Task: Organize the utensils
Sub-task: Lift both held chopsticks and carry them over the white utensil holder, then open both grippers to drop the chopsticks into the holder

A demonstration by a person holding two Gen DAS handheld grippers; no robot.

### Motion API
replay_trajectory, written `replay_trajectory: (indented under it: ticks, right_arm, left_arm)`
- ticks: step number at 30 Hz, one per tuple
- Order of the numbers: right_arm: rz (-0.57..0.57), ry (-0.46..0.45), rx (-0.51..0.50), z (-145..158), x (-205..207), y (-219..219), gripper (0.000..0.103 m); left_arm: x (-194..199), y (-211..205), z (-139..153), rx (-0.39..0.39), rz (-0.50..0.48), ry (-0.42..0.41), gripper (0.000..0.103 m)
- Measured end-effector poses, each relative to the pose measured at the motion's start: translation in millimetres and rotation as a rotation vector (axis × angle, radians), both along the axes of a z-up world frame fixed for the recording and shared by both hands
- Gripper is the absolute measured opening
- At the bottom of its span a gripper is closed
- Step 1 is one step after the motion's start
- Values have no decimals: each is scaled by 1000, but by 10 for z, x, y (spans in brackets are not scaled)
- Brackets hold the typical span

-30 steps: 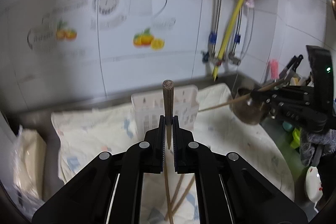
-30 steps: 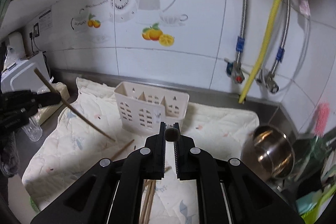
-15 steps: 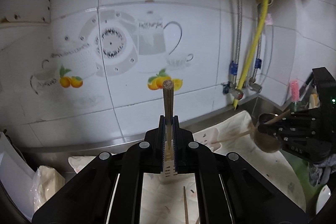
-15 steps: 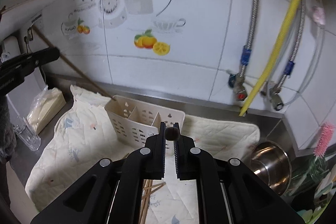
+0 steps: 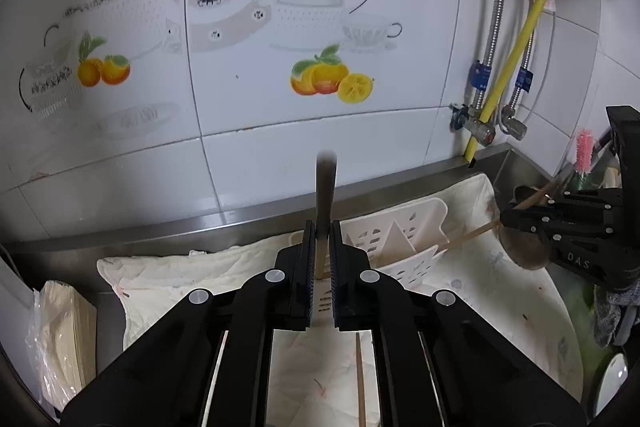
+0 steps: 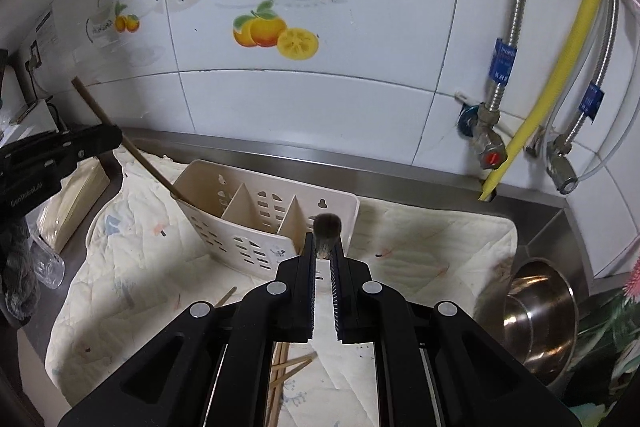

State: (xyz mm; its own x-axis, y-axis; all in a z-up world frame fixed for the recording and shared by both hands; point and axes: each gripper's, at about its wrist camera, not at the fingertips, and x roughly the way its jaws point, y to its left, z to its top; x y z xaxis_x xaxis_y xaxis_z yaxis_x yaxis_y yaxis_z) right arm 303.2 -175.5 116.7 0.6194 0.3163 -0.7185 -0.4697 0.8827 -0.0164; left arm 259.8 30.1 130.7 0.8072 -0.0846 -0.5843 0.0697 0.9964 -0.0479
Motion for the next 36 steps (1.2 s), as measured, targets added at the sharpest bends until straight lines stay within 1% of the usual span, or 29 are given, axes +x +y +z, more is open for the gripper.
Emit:
replay_trajectory:
  ticks: [2,5,6,8,10,11,14,16,19,20,24,25,26,28,32,36]
  right_arm:
    - [-5,2,6,-20,32,-3,11]
    - [-17,-18,19,13,24,-34,21]
    - [-23,-27,20,35,17,-47,25]
    - [-35,-51,26,97,-26,-83,28]
    - [-40,-72,30,157,-89,-115,33]
    - [-50,-95,33,204,-163,-144,39]
    - [-56,-133,40,257,-359,-200,44]
    - [-61,-151,40,244,-505,-229,49]
    - [-65,-176,31,152,-753,-263,54]
    - [-70,-181,29,88,-868,-276,57]
    - [-86,-196,24,-148,-1197,-326,63]
    - [-90,-197,28,-222,-1282,-350,64]
    - [-96,-195,30,-284,-1345,-371,65]
    - [-111,-176,37,-440,-1471,-425,65]
    - [-140,-138,60,-692,-1658,-534,70]
    - [-190,-127,47,-947,-1839,-616,74]
  left_arm:
    - [-18,11,-15,2,5,-3,7]
    - [-59,38,-12,-7,3,-9,10]
    - [-87,52,-4,-13,3,-13,12]
    - [-147,64,22,-15,6,-25,18]
    - [-266,84,51,-27,7,-42,19]
    - [-318,92,57,-36,4,-47,19]
    - [-560,84,13,-52,-12,-63,20]
    - [-715,59,-69,-53,-23,-64,20]
    - [-948,17,-259,-84,-47,-45,20]
    - [-1013,-7,-317,-94,-58,-38,20]
    - [-1304,-122,-596,-114,-99,-12,20]
    - [-1398,-176,-699,-106,-104,-2,25]
    - [-1434,-209,-752,-105,-106,5,34]
    - [-1547,-285,-912,-111,-117,25,41]
    - [-1693,-456,-1238,-114,-154,86,42]
    - [-1773,-631,-1533,-115,-198,146,41]
